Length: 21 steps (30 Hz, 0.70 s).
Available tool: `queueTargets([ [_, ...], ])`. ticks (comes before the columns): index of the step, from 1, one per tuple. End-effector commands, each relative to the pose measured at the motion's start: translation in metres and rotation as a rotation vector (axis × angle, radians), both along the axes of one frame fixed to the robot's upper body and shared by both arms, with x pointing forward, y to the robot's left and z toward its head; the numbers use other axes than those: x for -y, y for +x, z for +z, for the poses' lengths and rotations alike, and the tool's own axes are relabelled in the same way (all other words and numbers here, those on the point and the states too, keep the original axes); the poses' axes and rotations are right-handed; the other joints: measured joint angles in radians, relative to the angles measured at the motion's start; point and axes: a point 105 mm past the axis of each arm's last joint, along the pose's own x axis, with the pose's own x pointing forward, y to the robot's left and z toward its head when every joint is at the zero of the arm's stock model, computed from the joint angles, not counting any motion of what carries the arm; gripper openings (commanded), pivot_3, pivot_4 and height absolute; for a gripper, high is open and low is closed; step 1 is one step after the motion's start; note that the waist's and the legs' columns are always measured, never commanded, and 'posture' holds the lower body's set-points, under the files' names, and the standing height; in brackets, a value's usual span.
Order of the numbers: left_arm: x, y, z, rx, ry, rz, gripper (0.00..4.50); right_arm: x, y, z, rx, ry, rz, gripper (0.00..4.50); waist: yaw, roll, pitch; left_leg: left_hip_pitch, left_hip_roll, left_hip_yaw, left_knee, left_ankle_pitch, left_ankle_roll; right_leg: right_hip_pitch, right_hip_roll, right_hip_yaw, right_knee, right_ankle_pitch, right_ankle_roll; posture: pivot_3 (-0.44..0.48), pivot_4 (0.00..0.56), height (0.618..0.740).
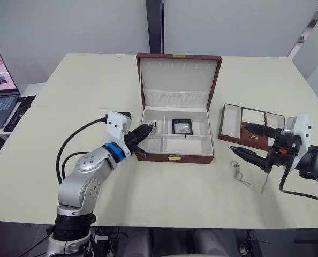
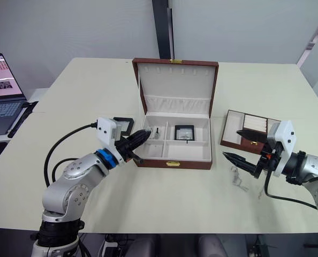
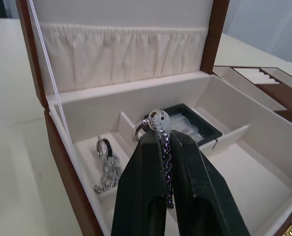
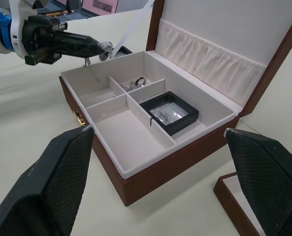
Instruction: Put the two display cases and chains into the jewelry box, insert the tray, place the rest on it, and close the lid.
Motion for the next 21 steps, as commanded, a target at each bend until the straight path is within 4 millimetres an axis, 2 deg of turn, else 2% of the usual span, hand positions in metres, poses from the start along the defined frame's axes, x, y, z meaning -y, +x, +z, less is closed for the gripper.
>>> queueTargets([
  [1, 0.004, -0.0038, 0.0032, 0.029, 0.0, -0.028, 0.02, -0.001, -0.005, 0.0128, 0.052, 0.0, 0.004, 4.5, 0.0, 0.0, 0.0, 0.0, 0.0, 0.0, 0.0, 0.0, 0.0, 0.0, 0.0, 0.0, 0.0, 0.0, 0.0, 0.0, 0.15, 0.74],
  [17, 0.0089, -0.0079, 0.006, 0.023, -0.011, -0.026, 0.02, -0.0024, -0.0075, 0.0139, 0.045, -0.005, 0.015, 4.5, 0.0, 0.0, 0.0, 0.0, 0.0, 0.0, 0.0, 0.0, 0.0, 0.0, 0.0, 0.0, 0.0, 0.0, 0.0, 0.0, 0.15, 0.74],
  [21, 0.0076, -0.0071, 0.0052, 0.02, -0.013, -0.023, 1.14, -0.0043, -0.0094, 0.0136, 0.036, -0.007, 0.032, 4.5, 0.0, 0.0, 0.0, 0.0, 0.0, 0.0, 0.0, 0.0, 0.0, 0.0, 0.0, 0.0, 0.0, 0.0, 0.0, 0.0, 0.15, 0.74],
])
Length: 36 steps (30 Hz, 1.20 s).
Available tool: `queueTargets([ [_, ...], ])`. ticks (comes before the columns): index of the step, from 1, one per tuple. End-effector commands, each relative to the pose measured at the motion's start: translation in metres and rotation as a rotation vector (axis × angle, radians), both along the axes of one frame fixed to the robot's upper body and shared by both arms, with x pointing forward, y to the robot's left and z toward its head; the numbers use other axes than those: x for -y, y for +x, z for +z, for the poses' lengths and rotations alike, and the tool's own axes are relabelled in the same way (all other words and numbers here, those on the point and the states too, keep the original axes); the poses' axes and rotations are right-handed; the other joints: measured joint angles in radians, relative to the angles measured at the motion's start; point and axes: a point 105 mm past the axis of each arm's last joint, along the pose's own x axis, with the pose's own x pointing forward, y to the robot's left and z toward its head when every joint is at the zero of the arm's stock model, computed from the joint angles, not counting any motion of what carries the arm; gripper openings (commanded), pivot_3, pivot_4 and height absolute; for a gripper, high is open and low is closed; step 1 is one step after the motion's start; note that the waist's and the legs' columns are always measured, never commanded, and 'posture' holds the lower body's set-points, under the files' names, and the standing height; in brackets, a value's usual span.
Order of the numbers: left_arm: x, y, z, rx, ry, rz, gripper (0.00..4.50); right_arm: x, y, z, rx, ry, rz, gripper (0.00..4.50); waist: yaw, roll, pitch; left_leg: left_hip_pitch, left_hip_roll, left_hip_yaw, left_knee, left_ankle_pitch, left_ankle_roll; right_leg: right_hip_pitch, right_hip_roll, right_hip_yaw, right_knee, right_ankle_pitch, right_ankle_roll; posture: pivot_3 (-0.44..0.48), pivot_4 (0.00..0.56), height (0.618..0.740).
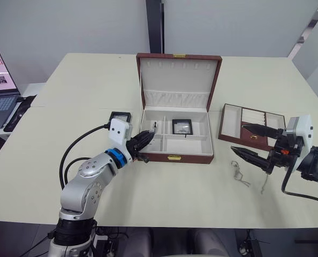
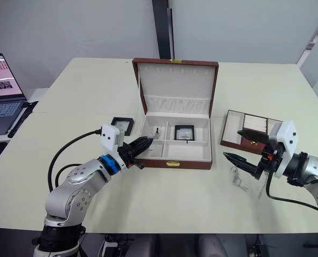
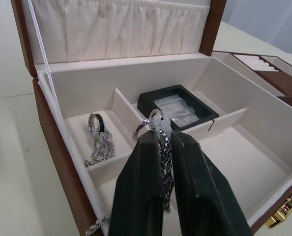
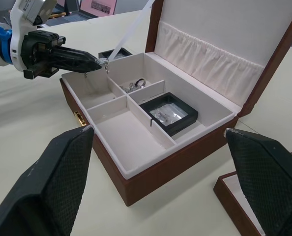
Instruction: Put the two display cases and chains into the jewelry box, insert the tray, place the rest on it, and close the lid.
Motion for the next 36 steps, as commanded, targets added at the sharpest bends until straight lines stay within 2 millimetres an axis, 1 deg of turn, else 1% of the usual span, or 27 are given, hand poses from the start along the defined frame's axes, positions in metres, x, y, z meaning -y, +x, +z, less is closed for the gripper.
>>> queueTargets([
  [1, 0.005, -0.003, 0.013, 0.049, -0.01, -0.026, 1.45, -0.003, -0.007, 0.011, 0.034, -0.013, 0.033, 4.5, 0.0, 0.0, 0.0, 0.0, 0.0, 0.0, 0.0, 0.0, 0.0, 0.0, 0.0, 0.0, 0.0, 0.0, 0.0, 0.0, 0.15, 0.74],
  [7, 0.007, -0.004, 0.014, 0.05, -0.024, -0.034, 3.24, -0.004, -0.007, 0.01, 0.027, -0.014, 0.035, 4.5, 0.0, 0.0, 0.0, 0.0, 0.0, 0.0, 0.0, 0.0, 0.0, 0.0, 0.0, 0.0, 0.0, 0.0, 0.0, 0.0, 0.15, 0.74],
  [9, 0.007, -0.004, 0.014, 0.049, -0.027, -0.035, 3.92, -0.004, -0.007, 0.01, 0.027, -0.014, 0.034, 4.5, 0.0, 0.0, 0.0, 0.0, 0.0, 0.0, 0.0, 0.0, 0.0, 0.0, 0.0, 0.0, 0.0, 0.0, 0.0, 0.0, 0.15, 0.74],
  [11, 0.006, -0.005, 0.015, 0.048, -0.033, -0.039, 4.45, -0.003, -0.007, 0.01, 0.025, -0.015, 0.033, 4.5, 0.0, 0.0, 0.0, 0.0, 0.0, 0.0, 0.0, 0.0, 0.0, 0.0, 0.0, 0.0, 0.0, 0.0, 0.0, 0.0, 0.15, 0.74],
  [15, -0.001, -0.008, 0.022, 0.048, -0.063, -0.071, 4.45, -0.001, -0.006, 0.009, 0.018, -0.014, 0.025, 4.5, 0.0, 0.0, 0.0, 0.0, 0.0, 0.0, 0.0, 0.0, 0.0, 0.0, 0.0, 0.0, 0.0, 0.0, 0.0, 0.0, 0.15, 0.74],
  [17, -0.01, -0.011, 0.029, 0.043, -0.093, -0.101, 4.45, 0.004, -0.006, 0.008, 0.012, -0.01, 0.011, 4.5, -0.001, 0.0, 0.0, 0.0, 0.0, 0.0, 0.0, 0.0, 0.0, 0.0, 0.0, 0.0, 0.0, 0.0, 0.0, 0.0, 0.15, 0.74],
  [19, -0.024, -0.017, 0.033, 0.006, -0.11, -0.143, 4.45, 0.011, -0.005, 0.006, -0.001, -0.013, -0.012, 4.5, -0.001, 0.0, 0.0, 0.0, 0.001, 0.0, 0.0, 0.0, 0.0, 0.0, 0.0, 0.0, 0.0, 0.0, 0.0, 0.0, 0.15, 0.74],
  [23, -0.073, -0.019, 0.032, -0.058, -0.034, -0.129, 4.45, 0.035, -0.003, -0.003, -0.046, -0.005, -0.076, 4.5, -0.002, 0.001, 0.0, 0.0, 0.0, 0.0, -0.001, 0.0, 0.0, 0.0, 0.0, 0.0, 0.0, 0.0, 0.0, 0.0, 0.15, 0.74],
  [27, -0.12, -0.02, 0.019, -0.115, 0.115, -0.067, 4.45, 0.064, -0.002, -0.019, -0.105, -0.021, -0.154, 4.5, -0.002, 0.001, 0.001, 0.001, 0.0, 0.0, -0.001, 0.0, 0.0, 0.0, 0.0, 0.0, 0.0, 0.0, 0.0, 0.0, 0.15, 0.74],
  [28, -0.128, -0.021, 0.017, -0.124, 0.135, -0.056, 4.45, 0.069, -0.002, -0.021, -0.113, -0.018, -0.165, 4.5, -0.002, 0.002, 0.001, 0.001, -0.001, 0.001, -0.001, 0.0, 0.0, 0.0, 0.0, 0.0, 0.0, 0.0, 0.0, 0.0, 0.15, 0.74],
  [29, -0.146, -0.022, 0.012, -0.142, 0.17, -0.011, 4.45, 0.081, -0.002, -0.027, -0.134, -0.027, -0.199, 4.5, -0.002, 0.002, 0.001, 0.001, 0.0, 0.0, -0.001, 0.0, 0.0, 0.0, 0.0, 0.0, -0.001, 0.0, 0.0, 0.0, 0.15, 0.74],
  [31, -0.168, -0.024, 0.007, -0.156, 0.216, 0.051, 4.45, 0.097, -0.003, -0.034, -0.159, -0.043, -0.239, 4.5, -0.002, 0.002, 0.002, 0.001, 0.0, 0.001, -0.001, 0.0, 0.0, 0.0, 0.0, 0.0, -0.001, 0.0, 0.0, 0.0, 0.15, 0.74],
  [34, -0.197, -0.032, 0.0, -0.177, 0.269, 0.129, 4.45, 0.119, -0.005, -0.041, -0.192, -0.063, -0.294, 4.5, -0.003, 0.002, 0.002, 0.001, 0.001, 0.0, -0.002, 0.0, 0.0, -0.001, 0.0, 0.0, -0.001, 0.0, 0.0, 0.0, 0.15, 0.74],
  [36, -0.211, -0.037, -0.003, -0.186, 0.29, 0.171, 4.45, 0.13, -0.007, -0.046, -0.212, -0.081, -0.319, 4.5, -0.004, 0.002, 0.002, 0.001, 0.001, 0.001, -0.002, 0.0, 0.0, -0.001, 0.0, 0.0, -0.001, 0.0, 0.0, 0.0, 0.15, 0.74],
])
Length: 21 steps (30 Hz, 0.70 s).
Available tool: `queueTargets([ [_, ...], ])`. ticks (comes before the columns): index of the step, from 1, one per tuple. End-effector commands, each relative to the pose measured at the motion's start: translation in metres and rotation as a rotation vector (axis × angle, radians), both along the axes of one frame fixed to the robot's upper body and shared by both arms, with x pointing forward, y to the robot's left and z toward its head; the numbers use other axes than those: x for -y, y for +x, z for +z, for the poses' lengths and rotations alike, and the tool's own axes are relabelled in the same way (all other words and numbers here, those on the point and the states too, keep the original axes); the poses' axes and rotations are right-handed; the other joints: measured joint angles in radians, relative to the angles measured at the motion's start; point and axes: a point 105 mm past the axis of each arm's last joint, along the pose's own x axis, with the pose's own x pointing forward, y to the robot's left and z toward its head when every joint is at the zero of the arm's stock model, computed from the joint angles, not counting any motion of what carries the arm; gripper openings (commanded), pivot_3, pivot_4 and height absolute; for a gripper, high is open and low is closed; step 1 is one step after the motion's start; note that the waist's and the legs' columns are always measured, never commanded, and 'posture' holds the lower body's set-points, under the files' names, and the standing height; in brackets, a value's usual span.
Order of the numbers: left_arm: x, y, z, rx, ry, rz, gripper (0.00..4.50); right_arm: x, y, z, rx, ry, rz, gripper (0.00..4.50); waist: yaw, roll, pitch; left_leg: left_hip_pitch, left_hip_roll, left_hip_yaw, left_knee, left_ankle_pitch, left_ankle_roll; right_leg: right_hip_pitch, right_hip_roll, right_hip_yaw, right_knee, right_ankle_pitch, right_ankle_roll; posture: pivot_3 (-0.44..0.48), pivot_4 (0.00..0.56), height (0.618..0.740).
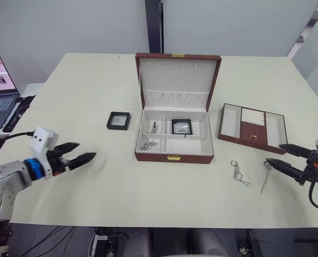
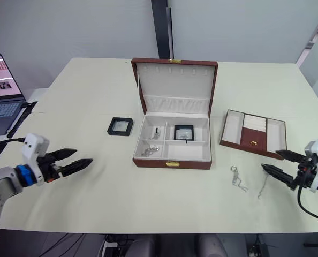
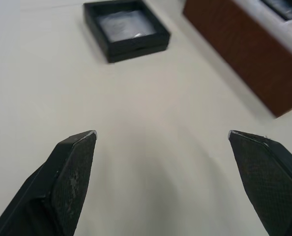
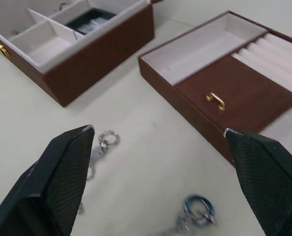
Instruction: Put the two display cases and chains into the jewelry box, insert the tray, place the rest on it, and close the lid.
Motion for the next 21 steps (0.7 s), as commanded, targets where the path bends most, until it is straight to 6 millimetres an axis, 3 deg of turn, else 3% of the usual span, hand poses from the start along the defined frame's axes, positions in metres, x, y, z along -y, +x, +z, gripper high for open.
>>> queueTargets([
  [1, -0.031, -0.009, 0.012, 0.05, 0.073, 0.077, 4.45, 0.024, -0.004, 0.005, 0.01, -0.065, -0.039, 4.5, -0.001, 0.0, 0.0, 0.0, 0.0, 0.0, 0.0, 0.0, 0.0, 0.0, 0.0, 0.0, 0.0, 0.0, 0.0, 0.0, 0.15, 0.74],
  [4, -0.051, -0.016, 0.013, 0.054, 0.105, 0.142, 4.45, 0.039, -0.009, -0.004, -0.026, -0.094, -0.07, 4.5, -0.001, 0.0, 0.0, 0.0, 0.001, 0.0, 0.0, 0.0, 0.0, 0.0, 0.0, 0.0, 0.0, 0.0, 0.0, 0.0, 0.15, 0.74],
  [9, -0.065, -0.023, 0.015, 0.059, 0.125, 0.193, 4.45, 0.053, -0.015, -0.017, -0.07, -0.134, -0.099, 4.5, -0.002, 0.0, 0.0, 0.0, 0.0, 0.0, 0.0, 0.0, 0.0, 0.0, -0.001, 0.0, 0.0, 0.0, 0.0, 0.0, 0.15, 0.74],
  [21, -0.061, -0.029, 0.009, 0.047, 0.136, 0.197, 4.45, 0.057, -0.01, -0.019, -0.063, -0.134, -0.103, 4.5, -0.003, 0.0, 0.0, 0.0, 0.0, 0.0, 0.0, 0.0, 0.0, 0.0, -0.001, 0.0, 0.0, 0.0, 0.0, 0.0, 0.15, 0.74],
])
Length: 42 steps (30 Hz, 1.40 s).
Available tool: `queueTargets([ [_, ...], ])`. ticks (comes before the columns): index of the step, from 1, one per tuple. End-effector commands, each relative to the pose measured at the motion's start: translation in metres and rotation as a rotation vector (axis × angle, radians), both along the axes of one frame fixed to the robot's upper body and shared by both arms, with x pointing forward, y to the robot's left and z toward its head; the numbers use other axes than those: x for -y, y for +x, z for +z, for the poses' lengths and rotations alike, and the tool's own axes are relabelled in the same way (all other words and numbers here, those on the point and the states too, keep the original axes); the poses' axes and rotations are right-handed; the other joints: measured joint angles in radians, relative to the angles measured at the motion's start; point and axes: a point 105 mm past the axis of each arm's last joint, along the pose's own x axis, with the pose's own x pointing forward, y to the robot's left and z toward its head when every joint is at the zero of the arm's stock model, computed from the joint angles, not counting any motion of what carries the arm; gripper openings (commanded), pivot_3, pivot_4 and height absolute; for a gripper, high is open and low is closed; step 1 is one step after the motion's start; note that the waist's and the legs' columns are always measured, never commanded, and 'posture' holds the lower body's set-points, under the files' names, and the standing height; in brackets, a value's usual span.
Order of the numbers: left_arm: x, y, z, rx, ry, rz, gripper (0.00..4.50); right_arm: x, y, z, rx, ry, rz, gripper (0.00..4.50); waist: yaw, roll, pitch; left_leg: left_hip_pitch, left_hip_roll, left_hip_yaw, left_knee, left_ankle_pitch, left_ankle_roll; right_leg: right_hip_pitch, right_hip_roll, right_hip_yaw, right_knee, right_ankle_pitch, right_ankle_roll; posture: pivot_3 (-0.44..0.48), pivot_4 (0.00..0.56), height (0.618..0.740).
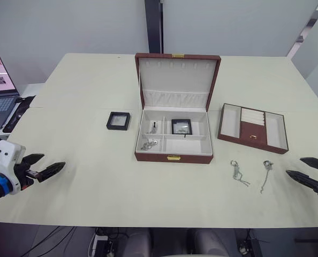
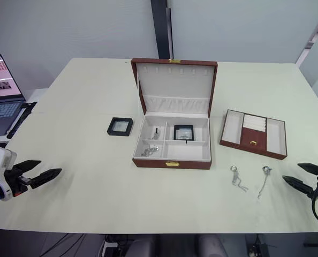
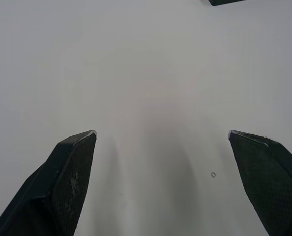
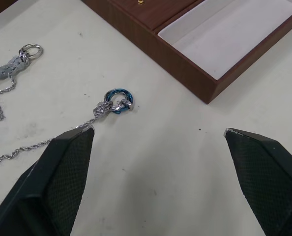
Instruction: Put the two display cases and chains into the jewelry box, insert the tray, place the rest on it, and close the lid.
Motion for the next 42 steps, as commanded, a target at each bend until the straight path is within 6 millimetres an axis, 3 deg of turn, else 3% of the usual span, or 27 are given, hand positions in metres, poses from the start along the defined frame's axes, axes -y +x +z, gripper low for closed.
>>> queueTargets([
  [1, -0.001, 0.001, 0.013, 0.049, 0.026, 0.001, 4.45, 0.0, 0.002, 0.01, 0.029, -0.011, 0.016, 4.5, 0.0, 0.0, 0.0, 0.0, 0.0, 0.0, 0.0, 0.0, 0.0, 0.0, 0.0, 0.0, 0.0, 0.0, 0.0, 0.0, 0.15, 0.74],
  [9, 0.007, 0.004, 0.012, 0.049, 0.018, -0.019, 4.45, -0.001, 0.004, 0.016, 0.049, 0.002, 0.018, 4.5, 0.0, 0.0, 0.0, 0.0, 0.0, 0.0, 0.0, 0.0, 0.0, 0.0, 0.0, 0.0, 0.0, 0.0, 0.0, 0.0, 0.15, 0.74],
  [13, 0.016, 0.007, 0.01, 0.045, 0.015, -0.056, 4.45, -0.012, 0.005, 0.022, 0.069, 0.022, 0.055, 4.5, 0.0, 0.0, 0.0, 0.0, 0.0, 0.0, 0.0, 0.0, 0.0, 0.0, 0.0, 0.0, 0.0, 0.0, 0.0, 0.0, 0.15, 0.74],
  [21, 0.047, 0.033, 0.019, 0.02, 0.142, -0.279, 4.45, -0.083, 0.015, 0.064, 0.182, 0.099, 0.281, 4.5, 0.001, 0.0, 0.0, 0.0, 0.0, 0.0, 0.0, 0.0, 0.0, 0.0, 0.0, 0.0, 0.001, 0.0, 0.0, 0.0, 0.15, 0.74],
  [30, 0.079, 0.08, 0.039, -0.017, 0.291, -0.577, 4.45, -0.178, 0.002, 0.105, 0.296, 0.175, 0.582, 4.5, 0.004, 0.0, 0.0, -0.002, -0.001, -0.001, 0.001, 0.0, 0.0, -0.001, 0.005, -0.001, 0.001, 0.0, 0.0, 0.0, 0.15, 0.74],
  [37, 0.102, 0.102, 0.036, -0.067, 0.397, -0.761, 4.45, -0.211, -0.008, 0.109, 0.321, 0.184, 0.663, 4.5, 0.003, 0.0, 0.0, -0.007, -0.002, -0.001, 0.003, 0.0, 0.0, -0.006, 0.005, -0.002, 0.002, 0.0, 0.0, 0.0, 0.15, 0.74],
  [42, 0.112, 0.118, 0.038, -0.07, 0.441, -0.811, 4.45, -0.222, -0.014, 0.111, 0.341, 0.183, 0.676, 4.5, 0.003, -0.001, 0.0, -0.007, -0.002, -0.001, 0.004, 0.0, 0.0, -0.007, 0.006, -0.002, 0.004, 0.0, 0.0, 0.0, 0.15, 0.74],
])
